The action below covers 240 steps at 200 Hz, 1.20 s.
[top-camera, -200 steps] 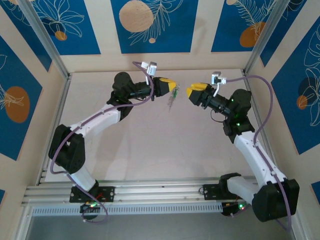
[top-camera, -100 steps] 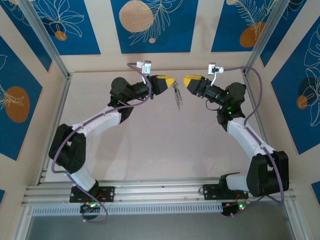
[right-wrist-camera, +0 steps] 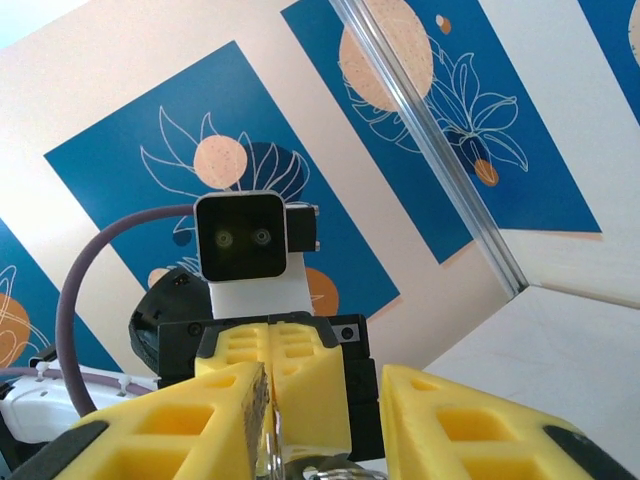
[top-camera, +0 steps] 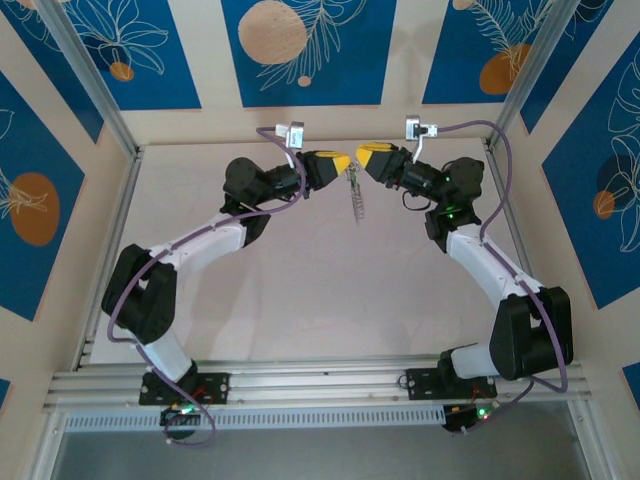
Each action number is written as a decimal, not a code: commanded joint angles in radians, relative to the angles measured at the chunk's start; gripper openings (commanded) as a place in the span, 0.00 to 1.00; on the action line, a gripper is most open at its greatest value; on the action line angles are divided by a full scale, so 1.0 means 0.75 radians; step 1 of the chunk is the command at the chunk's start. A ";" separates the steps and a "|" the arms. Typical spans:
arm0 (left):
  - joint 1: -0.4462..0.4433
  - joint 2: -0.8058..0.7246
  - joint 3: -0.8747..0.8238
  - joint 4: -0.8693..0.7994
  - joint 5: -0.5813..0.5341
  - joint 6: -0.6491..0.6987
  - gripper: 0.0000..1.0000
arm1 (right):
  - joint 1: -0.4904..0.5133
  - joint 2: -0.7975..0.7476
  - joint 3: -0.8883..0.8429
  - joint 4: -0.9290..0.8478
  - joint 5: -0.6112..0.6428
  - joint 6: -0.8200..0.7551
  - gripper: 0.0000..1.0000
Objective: Put the keys on the keyring
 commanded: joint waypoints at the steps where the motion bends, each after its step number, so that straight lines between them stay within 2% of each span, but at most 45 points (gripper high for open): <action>1: -0.015 0.002 0.034 0.094 -0.015 -0.018 0.00 | 0.011 0.007 0.038 0.043 -0.020 0.008 0.35; 55: -0.018 0.002 0.040 0.088 -0.013 -0.013 0.00 | 0.013 0.006 0.009 0.039 -0.027 0.001 0.26; 117: -0.019 0.000 0.056 0.068 -0.009 0.001 0.00 | 0.013 -0.002 -0.030 0.039 -0.037 -0.005 0.24; 240: -0.020 0.003 0.069 0.042 -0.008 0.022 0.00 | 0.013 -0.054 -0.101 0.044 -0.038 -0.017 0.34</action>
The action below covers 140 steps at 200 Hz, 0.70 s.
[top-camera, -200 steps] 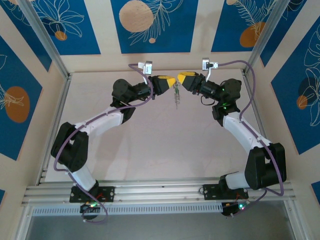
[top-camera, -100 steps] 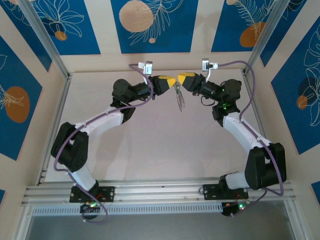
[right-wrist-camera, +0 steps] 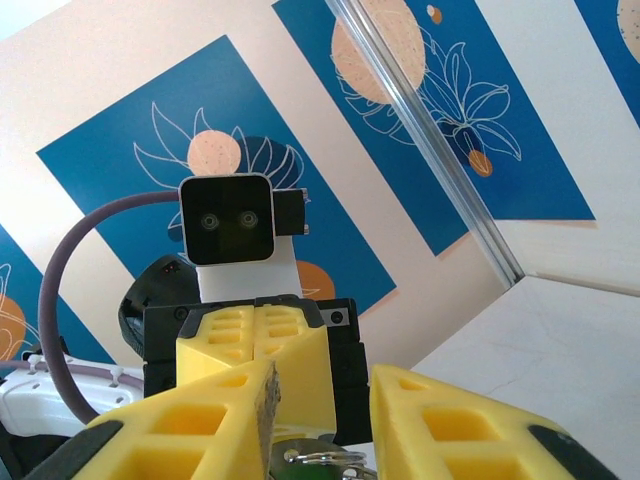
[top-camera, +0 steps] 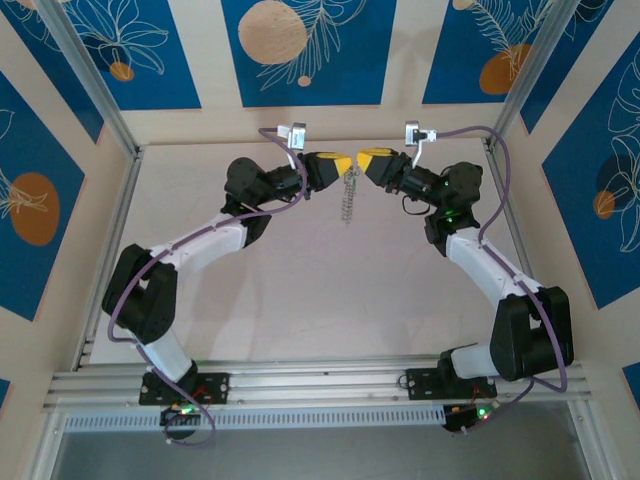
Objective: Put the keys on the keyring
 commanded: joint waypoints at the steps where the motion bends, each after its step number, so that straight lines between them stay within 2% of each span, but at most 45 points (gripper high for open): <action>1: -0.015 0.000 0.068 0.060 -0.016 0.016 0.00 | 0.013 -0.043 -0.038 0.015 -0.041 -0.016 0.34; 63: -0.016 0.006 0.066 0.057 -0.012 0.018 0.00 | 0.011 -0.093 -0.053 0.016 -0.021 -0.014 0.37; 140: -0.018 0.004 0.066 0.050 -0.010 0.026 0.00 | 0.011 -0.082 -0.064 0.027 -0.038 -0.002 0.31</action>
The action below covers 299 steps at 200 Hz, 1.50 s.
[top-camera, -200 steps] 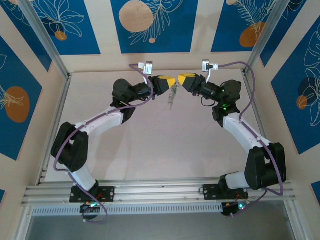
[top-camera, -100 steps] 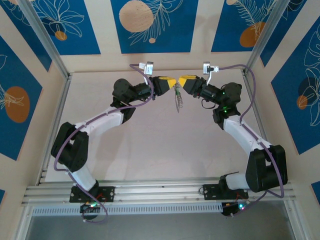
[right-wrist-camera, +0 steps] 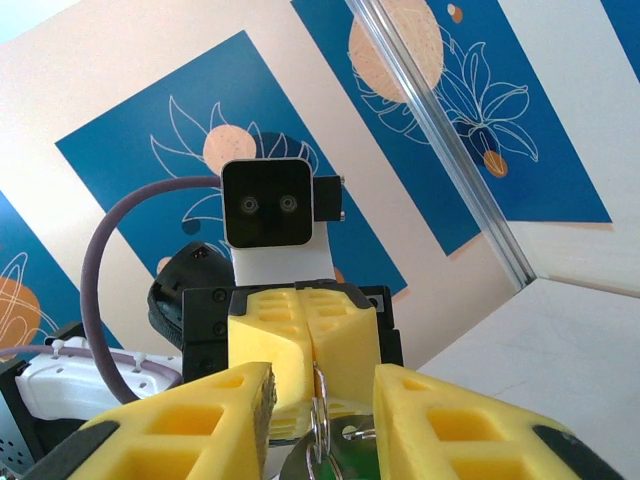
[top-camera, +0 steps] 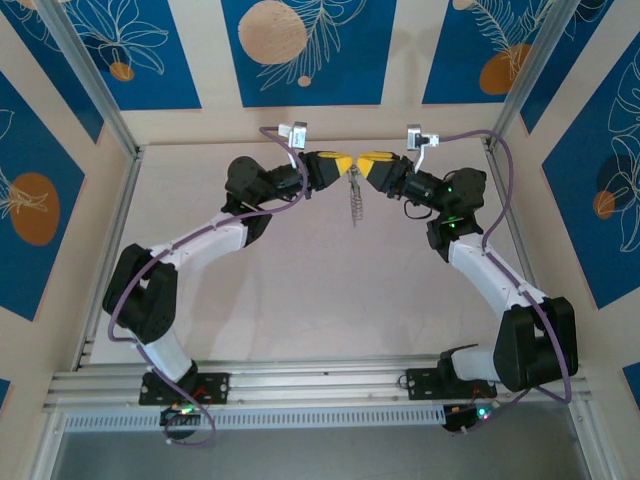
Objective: Put the keys on the keyring
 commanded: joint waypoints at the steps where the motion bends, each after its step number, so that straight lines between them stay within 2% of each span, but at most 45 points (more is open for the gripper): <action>1: -0.015 0.000 0.050 0.061 -0.013 0.025 0.00 | 0.009 -0.012 -0.026 0.027 -0.025 -0.002 0.31; 59: -0.014 -0.001 0.050 0.060 -0.010 0.023 0.00 | 0.009 0.003 -0.035 0.025 -0.033 0.000 0.16; 89: -0.015 -0.001 0.050 0.061 -0.008 0.022 0.00 | 0.008 0.006 -0.033 0.026 -0.035 0.001 0.11; 146: -0.018 0.007 0.056 0.064 -0.003 0.019 0.00 | 0.013 0.027 -0.012 0.029 -0.049 0.007 0.16; 158: -0.022 0.009 0.061 0.060 -0.001 0.017 0.00 | 0.013 0.031 -0.008 0.028 -0.053 0.007 0.12; 173: -0.024 0.012 0.062 0.056 0.001 0.016 0.00 | 0.011 0.034 -0.001 0.026 -0.060 0.005 0.00; 237: -0.022 0.013 0.091 -0.017 0.043 0.035 0.00 | -0.026 0.017 0.006 -0.050 -0.097 -0.034 0.00; 273: -0.002 -0.002 0.109 -0.124 0.080 0.098 0.27 | -0.060 -0.016 0.049 -0.272 -0.157 -0.164 0.00; 299: 0.028 -0.020 0.119 -0.243 0.128 0.179 0.40 | -0.086 -0.036 0.097 -0.493 -0.195 -0.308 0.00</action>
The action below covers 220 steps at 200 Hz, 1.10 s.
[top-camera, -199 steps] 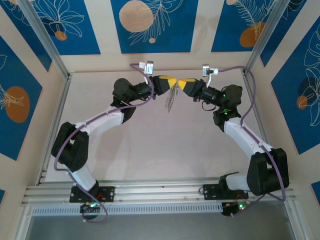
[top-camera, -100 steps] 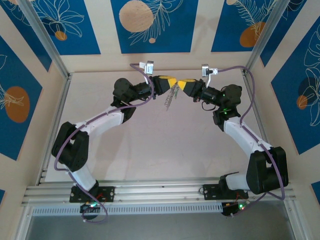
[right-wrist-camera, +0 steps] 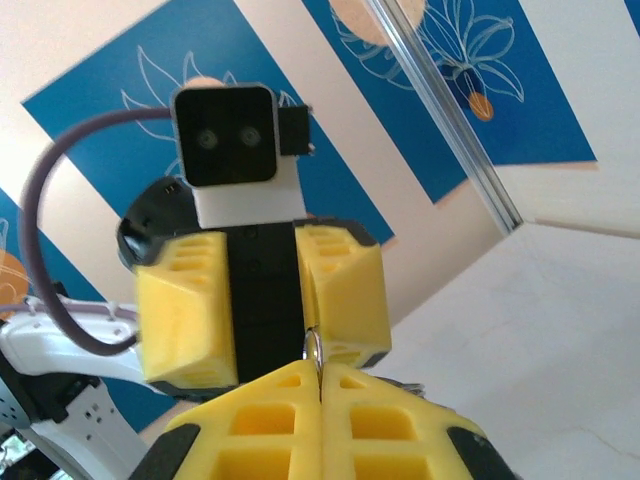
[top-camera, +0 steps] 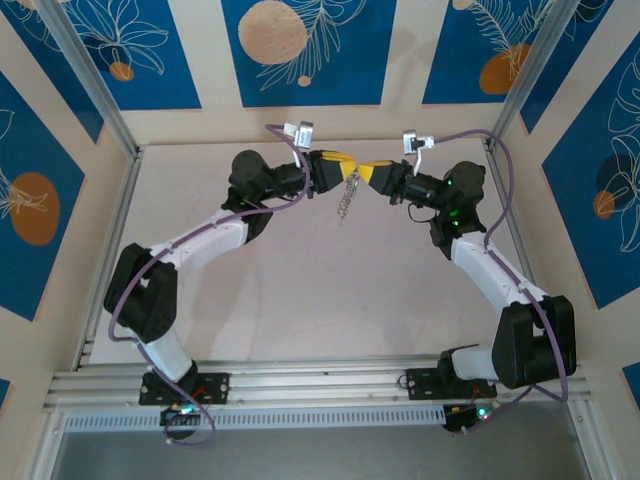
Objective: Put the keys on the keyring
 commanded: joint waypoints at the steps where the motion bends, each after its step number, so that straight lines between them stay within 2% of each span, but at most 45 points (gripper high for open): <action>1: 0.023 -0.032 0.061 -0.075 0.073 0.104 0.40 | -0.028 -0.045 0.077 -0.259 -0.057 -0.175 0.00; 23: 0.056 -0.060 0.065 -0.228 0.105 0.233 0.47 | -0.052 -0.042 0.122 -0.406 -0.085 -0.280 0.00; 57: 0.093 -0.093 0.129 -0.629 0.139 0.530 0.52 | -0.061 -0.022 0.217 -0.660 -0.117 -0.481 0.00; 83: 0.098 -0.086 0.231 -0.972 0.155 0.783 0.55 | -0.062 0.008 0.287 -0.806 -0.152 -0.600 0.00; 117: 0.101 -0.035 0.387 -1.287 0.219 0.995 0.56 | -0.060 0.059 0.375 -0.986 -0.240 -0.736 0.00; 156: 0.108 0.041 0.546 -1.515 0.305 1.130 0.56 | -0.054 0.109 0.491 -1.253 -0.293 -0.920 0.00; 196: 0.114 0.106 0.653 -1.644 0.361 1.199 0.48 | -0.052 0.130 0.516 -1.310 -0.331 -0.960 0.00; 220: 0.113 0.128 0.686 -1.685 0.377 1.221 0.47 | -0.043 0.141 0.528 -1.340 -0.345 -0.982 0.00</action>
